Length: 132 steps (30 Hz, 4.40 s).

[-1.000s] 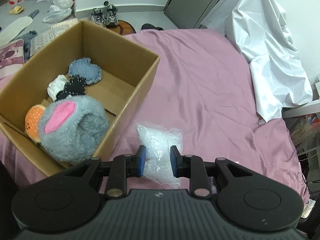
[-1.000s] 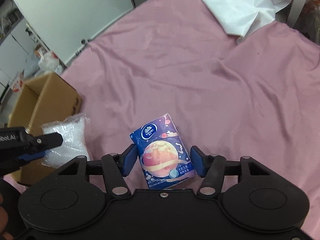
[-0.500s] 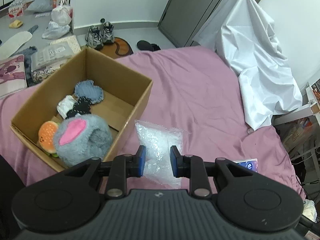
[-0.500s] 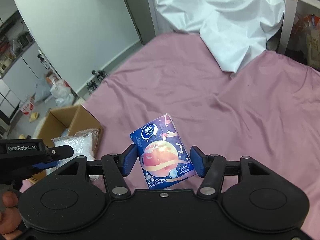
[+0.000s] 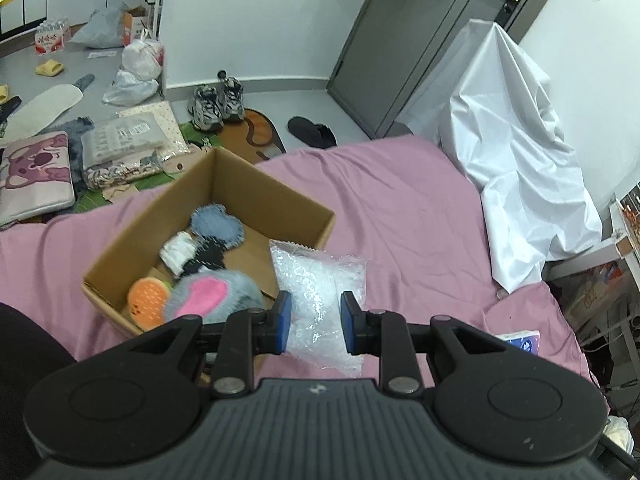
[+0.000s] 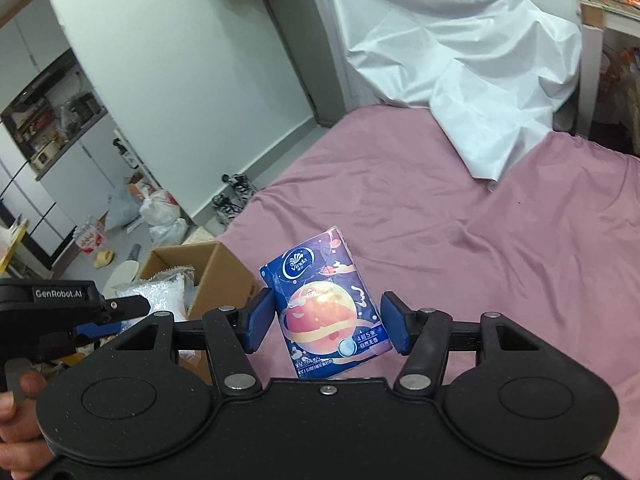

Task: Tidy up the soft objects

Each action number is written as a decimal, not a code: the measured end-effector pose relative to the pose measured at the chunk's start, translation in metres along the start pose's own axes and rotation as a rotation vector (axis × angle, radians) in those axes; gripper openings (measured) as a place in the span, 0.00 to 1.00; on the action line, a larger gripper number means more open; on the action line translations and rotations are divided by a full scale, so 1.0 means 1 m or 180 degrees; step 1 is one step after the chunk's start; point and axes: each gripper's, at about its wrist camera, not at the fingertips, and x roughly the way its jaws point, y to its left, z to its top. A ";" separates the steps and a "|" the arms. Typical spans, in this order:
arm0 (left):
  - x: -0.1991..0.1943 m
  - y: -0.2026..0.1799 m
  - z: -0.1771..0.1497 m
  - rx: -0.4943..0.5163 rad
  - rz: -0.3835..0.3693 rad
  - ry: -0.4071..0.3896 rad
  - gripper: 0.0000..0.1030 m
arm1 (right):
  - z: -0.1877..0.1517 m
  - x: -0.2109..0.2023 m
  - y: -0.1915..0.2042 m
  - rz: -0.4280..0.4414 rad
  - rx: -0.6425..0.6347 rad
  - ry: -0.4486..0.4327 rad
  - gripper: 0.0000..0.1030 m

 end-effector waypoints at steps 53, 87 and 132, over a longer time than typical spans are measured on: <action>0.071 0.120 0.096 -0.0391 -0.0431 0.0305 0.40 | -0.010 0.100 0.132 0.0203 -0.0270 0.0011 0.55; -0.026 0.127 0.085 0.0619 -0.0079 0.0299 0.89 | 0.008 -0.003 0.158 0.0063 0.0079 0.0072 0.92; -0.161 0.094 0.021 0.1510 -0.0284 0.0087 0.93 | -0.064 -0.139 0.127 -0.0149 0.0389 -0.0235 1.00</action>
